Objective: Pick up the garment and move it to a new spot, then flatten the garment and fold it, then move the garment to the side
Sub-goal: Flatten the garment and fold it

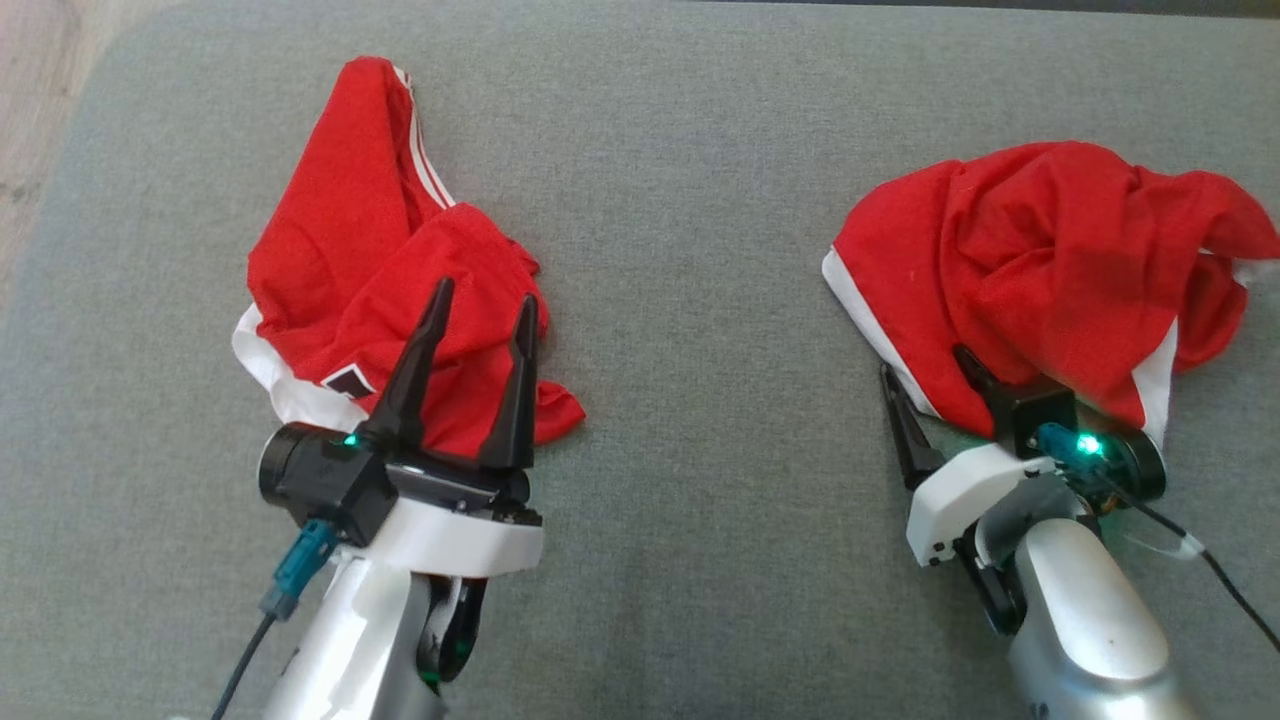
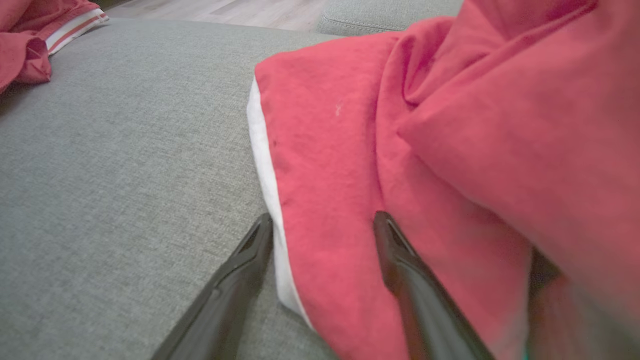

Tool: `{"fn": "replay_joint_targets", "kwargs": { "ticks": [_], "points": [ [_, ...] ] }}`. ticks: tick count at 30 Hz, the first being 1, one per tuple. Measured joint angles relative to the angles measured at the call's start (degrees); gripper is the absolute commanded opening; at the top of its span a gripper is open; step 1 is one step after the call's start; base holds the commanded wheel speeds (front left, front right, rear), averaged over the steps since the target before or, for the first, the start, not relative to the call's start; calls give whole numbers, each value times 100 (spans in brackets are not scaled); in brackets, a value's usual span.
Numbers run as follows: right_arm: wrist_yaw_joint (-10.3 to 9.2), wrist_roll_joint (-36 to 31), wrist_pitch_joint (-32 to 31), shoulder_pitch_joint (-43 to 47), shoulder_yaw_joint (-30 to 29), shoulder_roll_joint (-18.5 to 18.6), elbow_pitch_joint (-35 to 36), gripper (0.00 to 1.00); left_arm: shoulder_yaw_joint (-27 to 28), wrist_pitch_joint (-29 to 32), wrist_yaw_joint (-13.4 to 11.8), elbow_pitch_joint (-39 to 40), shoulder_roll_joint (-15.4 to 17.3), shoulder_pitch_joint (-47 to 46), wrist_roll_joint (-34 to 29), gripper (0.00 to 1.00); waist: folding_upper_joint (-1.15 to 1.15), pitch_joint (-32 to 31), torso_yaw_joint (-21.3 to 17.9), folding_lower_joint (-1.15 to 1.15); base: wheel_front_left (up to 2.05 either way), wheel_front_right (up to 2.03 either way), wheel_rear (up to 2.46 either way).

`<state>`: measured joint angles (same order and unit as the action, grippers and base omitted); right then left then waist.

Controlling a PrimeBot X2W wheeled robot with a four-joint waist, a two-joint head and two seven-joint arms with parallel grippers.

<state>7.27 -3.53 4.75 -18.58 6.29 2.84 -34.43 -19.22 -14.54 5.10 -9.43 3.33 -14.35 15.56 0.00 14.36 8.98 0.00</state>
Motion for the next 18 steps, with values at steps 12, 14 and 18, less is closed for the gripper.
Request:
{"fn": "replay_joint_targets", "kwargs": {
  "ticks": [12, 14, 18],
  "points": [
    [0, 561, 252, -80, 205, 11, -94, 0, 84, 0, 46, -85, -42, 5, -53, 100, 0, -257, -123, 0, 0, 0, 0],
    [0, 619, 298, -82, 244, 11, -49, 0, 87, -1, 47, -92, -43, 11, -53, 100, 0, -300, -131, 0, 0, 0, 0],
    [0, 872, 386, -209, 434, 12, 213, 0, 103, -1, 47, -110, -46, 96, -53, 100, 0, -497, -152, -1, 0, 0, 0]
  ]
}}
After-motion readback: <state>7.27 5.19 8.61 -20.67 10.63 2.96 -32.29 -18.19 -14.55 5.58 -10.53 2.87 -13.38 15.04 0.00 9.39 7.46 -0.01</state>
